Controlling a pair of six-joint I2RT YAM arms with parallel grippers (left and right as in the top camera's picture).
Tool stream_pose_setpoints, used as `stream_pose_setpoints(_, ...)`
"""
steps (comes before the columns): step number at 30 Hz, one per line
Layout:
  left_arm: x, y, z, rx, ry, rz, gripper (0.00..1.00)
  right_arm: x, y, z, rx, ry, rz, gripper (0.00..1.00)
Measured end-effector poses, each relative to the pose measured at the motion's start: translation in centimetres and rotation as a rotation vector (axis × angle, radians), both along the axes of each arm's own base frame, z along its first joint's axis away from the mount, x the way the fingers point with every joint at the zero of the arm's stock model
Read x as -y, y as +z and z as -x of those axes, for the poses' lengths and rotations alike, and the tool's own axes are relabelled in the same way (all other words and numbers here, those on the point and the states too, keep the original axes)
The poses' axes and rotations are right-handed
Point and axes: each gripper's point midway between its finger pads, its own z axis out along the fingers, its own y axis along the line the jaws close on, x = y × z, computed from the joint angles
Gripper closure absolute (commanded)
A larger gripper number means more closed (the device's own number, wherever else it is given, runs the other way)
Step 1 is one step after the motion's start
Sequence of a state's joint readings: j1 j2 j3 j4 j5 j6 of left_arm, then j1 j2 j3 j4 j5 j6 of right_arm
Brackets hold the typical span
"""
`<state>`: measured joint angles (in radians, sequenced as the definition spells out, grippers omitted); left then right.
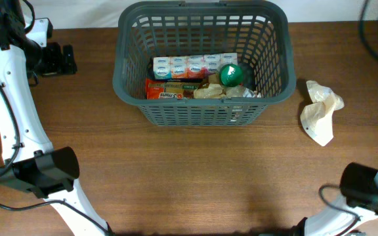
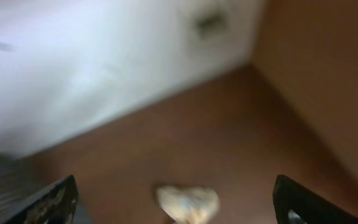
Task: Pack container
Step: 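Grasp the crumpled paper bag on the right with the right gripper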
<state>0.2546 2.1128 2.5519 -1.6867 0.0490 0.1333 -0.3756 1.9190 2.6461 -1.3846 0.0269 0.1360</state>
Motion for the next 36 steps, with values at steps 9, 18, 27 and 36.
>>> stream_pose_setpoints(9,0.0,0.0,0.0,0.000,0.000,0.000,0.01,4.0,-24.6,-0.6,-0.505,-0.116,-0.347,0.12)
stream_pose_setpoints(18,0.0,0.0,0.0,0.000,0.000,0.000,0.01,1.1,-35.6,1.2,-0.621,-0.074,-0.445,0.08)
stream_pose_setpoints(27,0.0,0.0,0.0,-0.001,0.000,0.000,0.01,-1.9,-41.1,2.5,-0.650,-0.020,-0.486,0.41)
stream_pose_setpoints(36,0.0,0.0,0.0,-0.001,0.000,0.000,0.01,-3.0,-40.8,2.9,-0.646,-0.005,-0.530,0.96)
